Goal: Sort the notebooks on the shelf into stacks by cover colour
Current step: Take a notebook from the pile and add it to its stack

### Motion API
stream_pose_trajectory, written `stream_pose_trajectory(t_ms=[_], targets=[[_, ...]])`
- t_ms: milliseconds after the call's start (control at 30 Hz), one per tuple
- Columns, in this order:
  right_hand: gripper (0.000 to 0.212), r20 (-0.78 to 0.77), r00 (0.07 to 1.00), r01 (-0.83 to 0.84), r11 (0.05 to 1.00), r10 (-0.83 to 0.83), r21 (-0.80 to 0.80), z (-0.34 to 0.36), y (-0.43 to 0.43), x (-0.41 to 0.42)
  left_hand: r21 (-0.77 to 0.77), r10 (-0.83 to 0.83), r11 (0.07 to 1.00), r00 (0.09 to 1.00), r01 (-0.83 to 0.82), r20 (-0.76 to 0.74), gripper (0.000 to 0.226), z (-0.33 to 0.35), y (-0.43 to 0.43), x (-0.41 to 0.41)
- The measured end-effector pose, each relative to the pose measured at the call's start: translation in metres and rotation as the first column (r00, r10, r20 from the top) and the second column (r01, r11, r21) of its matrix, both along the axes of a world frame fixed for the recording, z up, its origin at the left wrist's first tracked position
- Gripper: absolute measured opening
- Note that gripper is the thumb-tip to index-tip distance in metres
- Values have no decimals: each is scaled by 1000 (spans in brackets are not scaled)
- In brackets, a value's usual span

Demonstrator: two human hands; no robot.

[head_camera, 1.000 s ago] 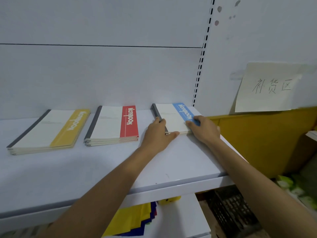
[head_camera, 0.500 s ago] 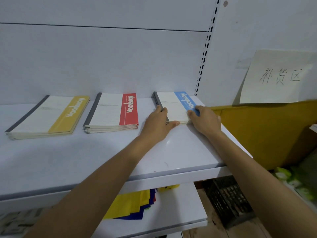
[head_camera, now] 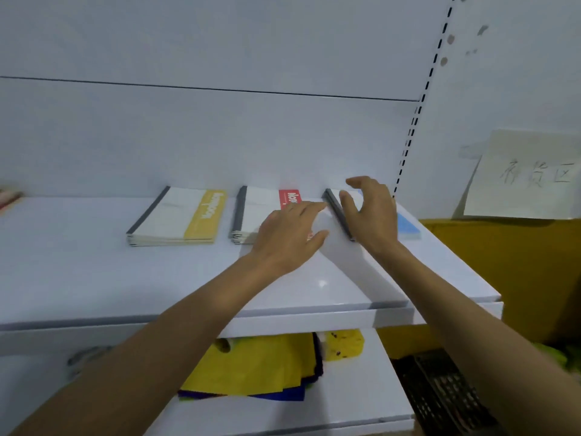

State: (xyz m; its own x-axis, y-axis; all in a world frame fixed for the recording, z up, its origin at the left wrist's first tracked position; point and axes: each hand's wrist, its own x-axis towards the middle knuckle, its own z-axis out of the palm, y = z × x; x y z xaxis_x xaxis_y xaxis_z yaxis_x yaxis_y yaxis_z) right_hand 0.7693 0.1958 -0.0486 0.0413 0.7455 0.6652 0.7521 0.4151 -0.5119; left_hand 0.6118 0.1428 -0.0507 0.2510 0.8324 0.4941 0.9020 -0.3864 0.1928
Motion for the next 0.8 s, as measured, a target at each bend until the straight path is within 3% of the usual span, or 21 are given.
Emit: stream_pose_trajectory(t_ms=[267, 467, 600, 800], targets=[[29, 75, 957, -280, 960, 279, -7, 2, -57, -184, 61, 260, 964, 965, -259, -17, 49, 8, -109, -215], [25, 128, 873, -475, 880, 470, 11, -5, -117, -322, 47, 506, 859, 860, -509, 62, 49, -6, -220, -370], [25, 108, 816, -567, 823, 567, -41, -15, -153, -396, 17, 599, 797, 793, -604, 113, 52, -12, -276, -436], [23, 59, 768, -620, 764, 638, -178, -30, -169, -453, -33, 593, 801, 784, -598, 183, 49, -26, -295, -486]])
